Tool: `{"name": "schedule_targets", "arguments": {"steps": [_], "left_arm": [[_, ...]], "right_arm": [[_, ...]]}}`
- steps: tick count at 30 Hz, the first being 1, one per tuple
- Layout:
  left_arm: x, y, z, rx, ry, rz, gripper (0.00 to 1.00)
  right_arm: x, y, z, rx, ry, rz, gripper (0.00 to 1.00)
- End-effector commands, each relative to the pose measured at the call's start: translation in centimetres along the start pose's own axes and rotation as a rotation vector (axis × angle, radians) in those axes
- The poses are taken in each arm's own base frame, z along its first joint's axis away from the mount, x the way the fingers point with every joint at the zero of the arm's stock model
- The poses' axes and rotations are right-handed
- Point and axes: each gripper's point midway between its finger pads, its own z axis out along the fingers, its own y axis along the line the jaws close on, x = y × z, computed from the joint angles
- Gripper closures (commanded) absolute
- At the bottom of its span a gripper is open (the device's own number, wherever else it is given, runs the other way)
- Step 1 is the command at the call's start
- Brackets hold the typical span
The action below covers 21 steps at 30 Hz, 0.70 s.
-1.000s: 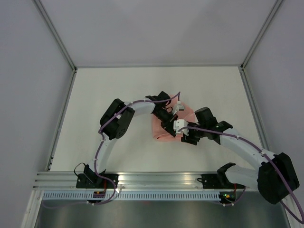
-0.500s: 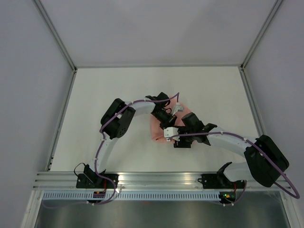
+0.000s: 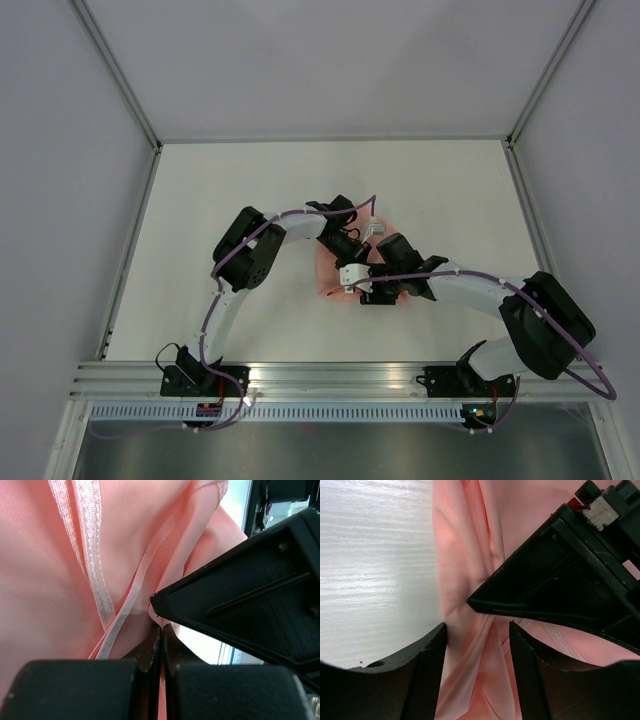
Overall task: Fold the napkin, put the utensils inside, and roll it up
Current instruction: Roll the napkin at the center of the board.
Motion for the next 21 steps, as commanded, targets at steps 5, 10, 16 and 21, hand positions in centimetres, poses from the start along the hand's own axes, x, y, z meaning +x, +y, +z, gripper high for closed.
{"name": "schedule_targets", "arguments": {"steps": [5, 10, 16, 21], "left_arm": [[4.0, 4.8, 0.8, -0.139, 0.105, -0.077, 0.98], [3.6, 4.5, 0.5, -0.127, 0.090, -0.080, 0.98], [2.1, 4.0, -0.5, -0.129, 0.031, -0.074, 0.88], [0.1, 3.0, -1.7, -0.128, -0.050, -0.044, 0.75]], "right_arm": [[1.5, 2.7, 0.9, -0.130, 0.058, 0.036, 0.52], [2.2, 3.7, 1.2, -0.176, 0.082, 0.064, 0.61], [2.3, 4.6, 1.1, -0.254, 0.080, 0.115, 0.77], [2.8, 4.9, 0.5, -0.343, 0.065, 0.195, 0.78]]}}
